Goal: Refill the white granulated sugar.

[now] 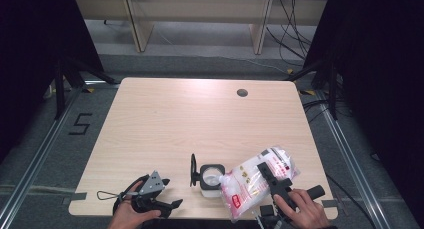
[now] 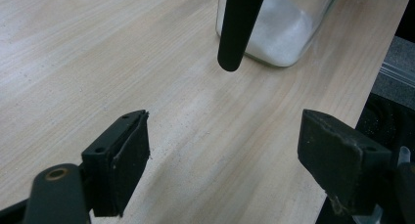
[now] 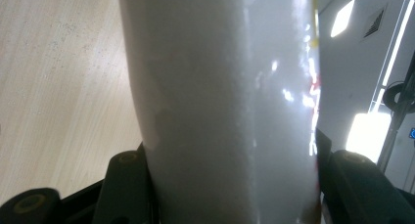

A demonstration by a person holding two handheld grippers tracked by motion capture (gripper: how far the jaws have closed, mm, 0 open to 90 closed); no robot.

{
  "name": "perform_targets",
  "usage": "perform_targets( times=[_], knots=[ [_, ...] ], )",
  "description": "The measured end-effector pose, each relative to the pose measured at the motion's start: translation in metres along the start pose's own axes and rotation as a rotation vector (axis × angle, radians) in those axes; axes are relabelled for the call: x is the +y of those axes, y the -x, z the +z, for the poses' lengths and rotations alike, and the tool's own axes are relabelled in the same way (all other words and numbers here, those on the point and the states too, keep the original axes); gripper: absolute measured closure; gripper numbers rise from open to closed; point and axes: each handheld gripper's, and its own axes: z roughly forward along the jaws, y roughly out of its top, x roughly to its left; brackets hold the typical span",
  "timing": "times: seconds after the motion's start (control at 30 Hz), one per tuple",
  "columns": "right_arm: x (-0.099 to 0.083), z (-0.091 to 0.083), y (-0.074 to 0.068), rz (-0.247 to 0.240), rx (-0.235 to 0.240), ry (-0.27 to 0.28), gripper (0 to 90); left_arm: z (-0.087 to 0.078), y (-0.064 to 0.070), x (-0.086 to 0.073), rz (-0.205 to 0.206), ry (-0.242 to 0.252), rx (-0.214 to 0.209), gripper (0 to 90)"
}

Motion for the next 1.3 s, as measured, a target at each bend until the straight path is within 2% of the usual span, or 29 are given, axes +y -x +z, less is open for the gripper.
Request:
perform_targets(
  times=[0.37,0.43,0.47,0.5,0.63,0.7,0.73,0.77,0.8,0.87,0.9,0.97,1.03,1.07,1.17,1.23,1.3],
  knots=[
    [-0.0012,0.0004,-0.0003,0.01,-0.007,0.007,49.3,0.0001,0.0001,0.0,-0.001,0.001,0.0,19.1],
    [-0.0015,-0.0012,-0.0015,0.038,0.011,-0.014,49.4,-0.0001,-0.0001,0.0,0.001,0.0,0.0,19.1],
    [-0.0018,-0.0002,0.0,0.021,0.008,0.0,49.5,-0.0002,0.0,0.0,0.0,0.002,-0.001,19.1],
    [-0.0024,0.0002,-0.0001,0.016,-0.016,0.011,49.5,0.0012,0.0012,-0.0003,-0.015,0.024,-0.014,19.1],
    [-0.0034,0.0001,0.0004,0.018,-0.009,0.009,49.7,0.0002,0.0001,0.0,-0.001,0.0,0.0,19.1],
    [-0.0036,-0.0006,-0.0014,0.04,-0.003,-0.003,49.7,0.0001,-0.0001,0.0,0.001,-0.002,0.0,19.1],
    [-0.0036,0.0004,0.0004,0.015,-0.008,0.01,49.8,0.0003,0.0002,-0.0001,-0.003,0.001,0.0,19.1],
    [-0.0034,0.0003,-0.0003,0.02,-0.006,0.007,49.8,0.0009,0.0015,-0.0001,-0.017,0.016,-0.011,19.1],
    [-0.0034,0.0003,-0.0003,0.02,-0.006,0.007,49.8,0.0006,0.0,0.0004,0.009,0.016,-0.011,19.1],
    [-0.0034,0.0003,-0.0005,0.022,-0.005,0.007,49.9,0.0007,0.0002,0.0003,0.007,0.016,-0.011,19.1],
    [-0.0034,0.0003,-0.0004,0.022,-0.005,0.007,49.9,0.0009,0.0017,-0.0002,-0.02,0.015,-0.011,19.1],
    [-0.0036,0.0,-0.0003,0.024,-0.004,0.004,50.0,0.0002,0.0,0.0,0.0,-0.001,0.0,19.1],
    [-0.0041,-0.0003,-0.002,0.052,0.0,0.0,50.1,0.001,0.0018,-0.0002,-0.02,0.016,-0.012,19.1],
    [-0.004,0.0001,0.0005,0.024,-0.009,0.01,50.1,0.0009,0.0016,-0.0002,-0.018,0.014,-0.01,19.1],
    [-0.0042,-0.0005,0.0011,0.024,0.007,0.001,50.1,0.0009,0.0014,-0.0001,-0.016,0.015,-0.01,19.1],
    [-0.0045,-0.0002,0.0007,0.024,0.004,0.0,50.1,0.0006,-0.0001,0.0004,0.01,0.015,-0.01,19.1],
    [-0.0044,-0.0003,0.0003,0.024,0.005,-0.002,50.2,0.0006,0.0,0.0003,0.008,0.016,-0.011,19.1]
  ],
)
